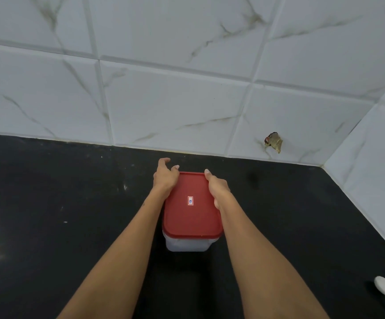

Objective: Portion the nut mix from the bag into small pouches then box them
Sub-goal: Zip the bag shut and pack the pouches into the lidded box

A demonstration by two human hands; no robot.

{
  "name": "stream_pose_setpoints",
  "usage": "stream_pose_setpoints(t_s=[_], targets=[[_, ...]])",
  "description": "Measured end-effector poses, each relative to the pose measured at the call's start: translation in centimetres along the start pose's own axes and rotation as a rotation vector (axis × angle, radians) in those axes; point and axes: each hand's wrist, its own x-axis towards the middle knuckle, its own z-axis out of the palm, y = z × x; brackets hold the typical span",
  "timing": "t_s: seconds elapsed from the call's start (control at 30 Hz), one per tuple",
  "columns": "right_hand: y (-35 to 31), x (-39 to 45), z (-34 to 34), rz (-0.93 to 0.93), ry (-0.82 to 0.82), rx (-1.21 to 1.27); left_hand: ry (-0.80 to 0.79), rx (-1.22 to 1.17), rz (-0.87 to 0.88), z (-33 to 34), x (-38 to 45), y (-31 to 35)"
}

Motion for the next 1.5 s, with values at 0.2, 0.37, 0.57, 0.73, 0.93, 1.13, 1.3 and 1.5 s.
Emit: stream_pose_setpoints(t_s=[0.2, 0.37, 0.57, 0.73, 0.93, 1.13, 1.3, 1.5], targets=[[0.2, 0.2, -0.1, -0.019, 0.05, -0.051, 0.005, 0.007, 0.018, 0.1, -0.1, 0.1], [0.4, 0.4, -0.2, -0.024, 0.042, -0.029, 0.013, 0.014, 0.024, 0.3, 0.2, -0.3], [0.4, 0.3, -0.3, -0.037, 0.038, -0.009, 0.002, 0.059, 0.035, 0.2, 0.0, -0.2], [0.4, 0.1, -0.3, -0.028, 0.032, 0.015, 0.036, 0.106, 0.077, 0.1, -0.2, 0.0], [0.4, -0.3, -0.2, -0.058, 0.062, -0.037, 0.1, 0.197, 0.11, 0.0, -0.8, 0.1], [0.5, -1.9, -0.3, -0.293, 0.219, -0.217, 0.245, 0.424, 0.291, 0.3, -2.3, 1.0], [0.2, -3.2, 0.1, -0.486, 0.24, -0.352, 0.3, 0.516, 0.551, 0.4, -3.0, 1.6], [1.9, -5.3, -0.4, -0.542, 0.193, -0.567, 0.106, 0.702, 0.46, 0.2, -4.5, 1.2]])
